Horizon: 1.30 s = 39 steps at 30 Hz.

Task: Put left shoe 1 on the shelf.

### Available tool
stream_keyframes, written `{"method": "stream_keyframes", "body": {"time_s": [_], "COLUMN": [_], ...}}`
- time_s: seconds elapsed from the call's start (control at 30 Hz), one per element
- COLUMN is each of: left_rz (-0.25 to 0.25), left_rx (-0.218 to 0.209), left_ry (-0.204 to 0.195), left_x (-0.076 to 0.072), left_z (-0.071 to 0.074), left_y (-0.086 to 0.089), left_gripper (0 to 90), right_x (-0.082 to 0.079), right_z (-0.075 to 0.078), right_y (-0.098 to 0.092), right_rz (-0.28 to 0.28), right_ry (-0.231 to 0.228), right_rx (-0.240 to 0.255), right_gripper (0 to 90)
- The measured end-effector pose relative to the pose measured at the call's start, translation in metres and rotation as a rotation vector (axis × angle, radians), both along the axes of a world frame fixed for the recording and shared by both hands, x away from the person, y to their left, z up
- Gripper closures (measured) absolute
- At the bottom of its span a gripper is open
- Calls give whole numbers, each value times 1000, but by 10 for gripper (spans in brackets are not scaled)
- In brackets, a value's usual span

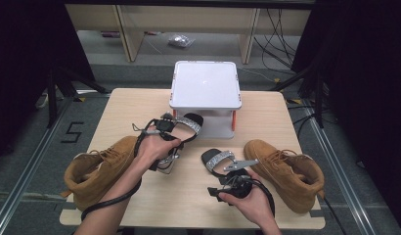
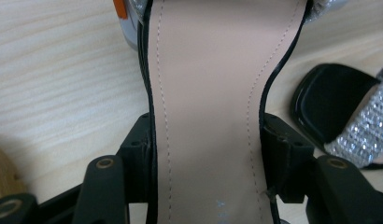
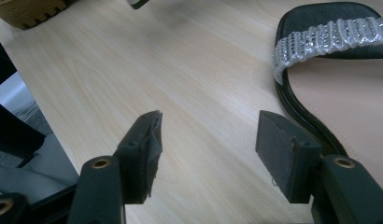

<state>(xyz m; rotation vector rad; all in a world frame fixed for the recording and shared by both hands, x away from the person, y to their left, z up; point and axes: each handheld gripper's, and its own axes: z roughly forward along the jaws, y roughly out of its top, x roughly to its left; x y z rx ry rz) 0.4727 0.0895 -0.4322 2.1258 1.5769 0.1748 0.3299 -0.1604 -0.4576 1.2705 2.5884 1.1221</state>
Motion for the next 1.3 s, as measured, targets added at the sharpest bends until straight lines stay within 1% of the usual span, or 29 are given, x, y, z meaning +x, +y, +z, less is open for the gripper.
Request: {"method": "stream_keyframes", "body": {"time_s": [0.07,0.1,0.13,0.17,0.2,0.23,0.27,0.3,0.37,0.43,0.47,0.5,0.53,0.6,0.63,0.67,0.73,0.83,0.87,0.9,0.93,0.97,1.0,1.03,1.07,1.1,1.2,1.23,1.3], "left_rz": [18,26,33,41,51,51,51,65,67,74,79,76,91,95,101,109,108,125,129,129,127,123,123,146,137,149,150,155,151], "left_rx": [-7,-4,-1,-5,-9,-9,-9,-14,-15,-15,-15,-12,-13,-18,-25,-25,-26,-23,-27,-27,-21,-14,-14,-20,-16,-20,-20,-12,-22], "left_ry": [-12,-16,-20,-22,-25,-25,-29,-28,-34,-38,-29,-33,-42,-50,-62,-53,-55,-53,-64,-64,-72,-56,-56,-39,-41,-36,-27,-27,-19], "left_x": [6,8,10,12,13,13,15,17,19,19,20,21,22,23,24,24,25,26,26,26,28,28,28,29,30,30,32,33,34], "left_z": [-3,-4,-5,-7,-9,-9,-10,-13,-15,-17,-17,-18,-19,-21,-24,-24,-25,-29,-31,-31,-33,-32,-32,-33,-34,-35,-36,-39,-41], "left_y": [-1,-1,-1,-1,-2,-2,-2,-3,-3,-4,-4,-4,-6,-6,-7,-7,-7,-8,-8,-8,-9,-9,-9,-11,-10,-11,-12,-12,-13], "left_gripper": [431,431,431,431,431,431,431,431,431,431,431,431,431,431,431,431,431,431,431,431,431,431,431,431,431,431,431,430,430], "right_x": [1,1,1,1,0,0,0,1,1,1,1,1,1,1,1,1,1,1,1,1,1,1,1,1,1,1,1,1,1], "right_z": [0,0,-1,0,1,1,0,-1,-1,-1,-1,-1,-1,-1,-1,-1,-1,-1,-1,-1,-1,-1,-1,-1,-1,-1,-1,-1,-1], "right_y": [-1,-1,0,0,-1,-1,0,0,0,0,0,0,0,0,0,0,0,0,0,0,0,0,0,0,0,0,1,1,0], "right_rz": [3,2,-1,0,1,1,-8,6,9,9,8,8,4,10,11,11,11,13,12,12,12,13,13,13,13,12,13,12,12], "right_ry": [-3,-4,-8,-6,3,3,15,-3,-3,-3,-1,-1,3,-2,-2,-1,-2,-1,-2,-2,-1,-1,-1,-2,-2,-2,-3,-4,-4], "right_rx": [-3,-2,11,9,-2,-2,-3,-3,-2,-1,0,0,-1,-4,-4,-5,-5,-4,-4,-4,-3,-3,-3,-2,-3,-5,-3,-3,-3], "right_gripper": [416,416,416,416,416,416,416,416,416,416,416,416,416,416,416,416,416,415,416,416,416,416,416,416,416,416,416,416,416]}}
